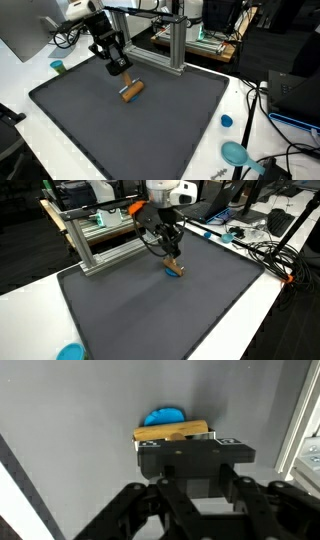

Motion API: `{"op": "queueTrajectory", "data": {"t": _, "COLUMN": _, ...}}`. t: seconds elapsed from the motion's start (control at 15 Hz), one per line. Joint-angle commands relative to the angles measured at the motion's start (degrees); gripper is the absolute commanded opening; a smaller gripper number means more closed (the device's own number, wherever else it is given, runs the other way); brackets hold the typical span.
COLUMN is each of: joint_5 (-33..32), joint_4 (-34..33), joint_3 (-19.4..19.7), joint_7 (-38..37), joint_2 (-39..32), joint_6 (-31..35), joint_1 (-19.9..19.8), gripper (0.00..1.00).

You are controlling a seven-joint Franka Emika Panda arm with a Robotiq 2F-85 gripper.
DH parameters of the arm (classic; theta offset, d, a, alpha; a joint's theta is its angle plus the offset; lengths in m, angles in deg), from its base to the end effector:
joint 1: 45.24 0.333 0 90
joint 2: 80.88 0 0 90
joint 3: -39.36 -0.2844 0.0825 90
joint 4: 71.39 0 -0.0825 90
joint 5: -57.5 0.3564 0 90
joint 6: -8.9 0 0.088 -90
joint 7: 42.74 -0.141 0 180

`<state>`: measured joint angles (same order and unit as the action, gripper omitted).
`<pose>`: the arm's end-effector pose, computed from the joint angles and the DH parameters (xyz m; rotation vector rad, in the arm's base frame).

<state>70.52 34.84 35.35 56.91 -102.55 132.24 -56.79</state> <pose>0.5881 -0.0633 0.2678 -2.1855 -1.9772 -0.1810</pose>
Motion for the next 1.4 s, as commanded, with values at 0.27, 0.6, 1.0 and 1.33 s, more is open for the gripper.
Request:
{"op": "queueTrajectory", "data": {"t": 0.27, "joint_5": 0.36, "joint_4": 4.24, "joint_3": -1.50, "joint_7": 5.38, "joint_2": -0.52, "joint_6": -3.42, "joint_1": 2.02, "gripper": 0.21}}
{"op": "queueTrajectory", "data": {"t": 0.6, "joint_5": 0.29, "joint_4": 3.81, "joint_3": -1.51, "joint_7": 5.80, "joint_2": -0.59, "joint_6": -4.12, "joint_1": 3.05, "gripper": 0.21}}
{"op": "queueTrajectory", "data": {"t": 1.0, "joint_5": 6.20, "joint_4": -0.90, "joint_3": -1.42, "joint_7": -7.14, "joint_2": 5.77, "joint_6": -5.06, "joint_1": 4.27, "gripper": 0.21}}
{"op": "queueTrajectory", "data": {"t": 1.33, "joint_5": -7.24, "joint_4": -2.77, "joint_3": 0.15, "joint_7": -25.39, "joint_2": 10.45, "joint_6": -0.18, "joint_1": 10.49, "gripper": 0.21}}
